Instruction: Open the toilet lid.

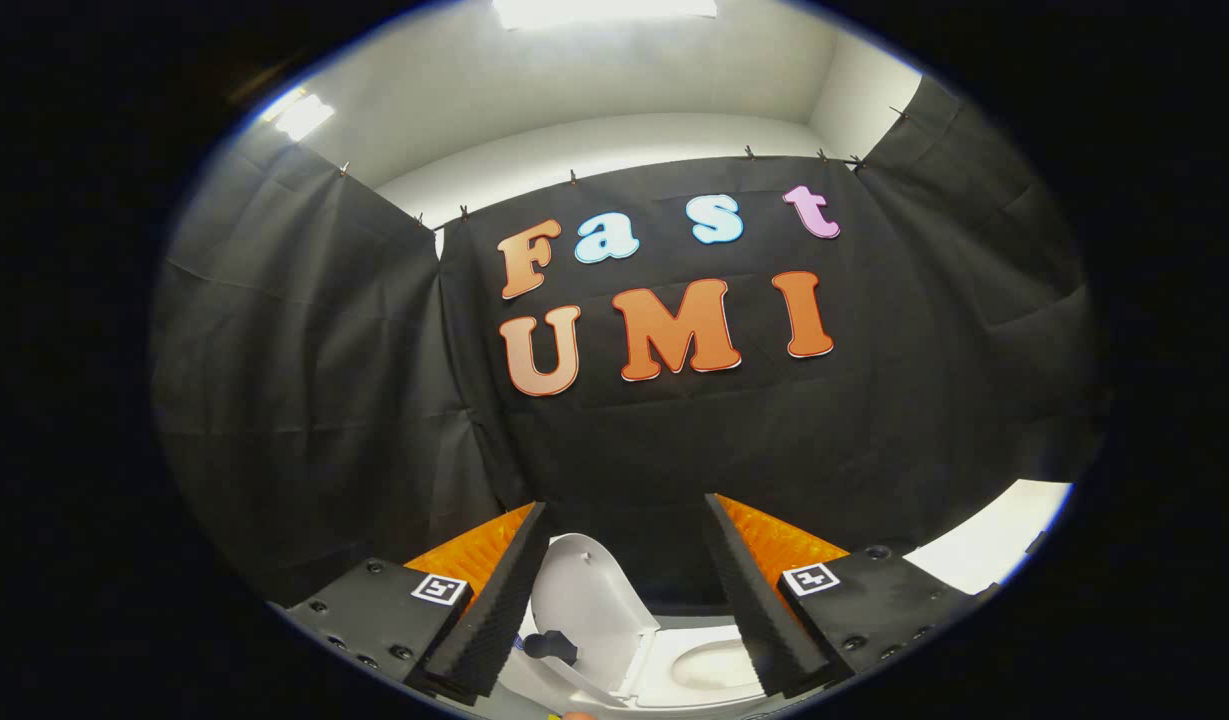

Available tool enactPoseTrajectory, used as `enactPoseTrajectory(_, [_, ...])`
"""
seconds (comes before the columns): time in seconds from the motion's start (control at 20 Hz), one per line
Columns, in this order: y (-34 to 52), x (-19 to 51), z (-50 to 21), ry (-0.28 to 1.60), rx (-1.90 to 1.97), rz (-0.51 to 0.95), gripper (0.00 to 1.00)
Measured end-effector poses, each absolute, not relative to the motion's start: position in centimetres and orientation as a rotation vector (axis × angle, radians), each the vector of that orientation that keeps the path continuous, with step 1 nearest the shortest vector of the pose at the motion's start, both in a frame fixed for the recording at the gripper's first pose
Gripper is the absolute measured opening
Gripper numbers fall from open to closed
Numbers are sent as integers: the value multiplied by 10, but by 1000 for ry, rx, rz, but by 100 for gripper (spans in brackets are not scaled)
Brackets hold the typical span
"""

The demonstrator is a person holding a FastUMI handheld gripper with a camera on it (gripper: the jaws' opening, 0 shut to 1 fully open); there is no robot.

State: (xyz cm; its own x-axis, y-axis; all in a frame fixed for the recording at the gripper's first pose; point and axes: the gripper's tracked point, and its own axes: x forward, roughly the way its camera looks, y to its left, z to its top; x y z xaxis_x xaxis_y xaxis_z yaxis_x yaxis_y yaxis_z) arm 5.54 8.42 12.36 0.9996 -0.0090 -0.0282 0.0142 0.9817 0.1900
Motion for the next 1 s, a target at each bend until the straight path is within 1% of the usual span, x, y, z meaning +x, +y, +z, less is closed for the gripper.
enactPoseTrajectory(1.0, [81, 51, 134, 8, 198, -7, 98])
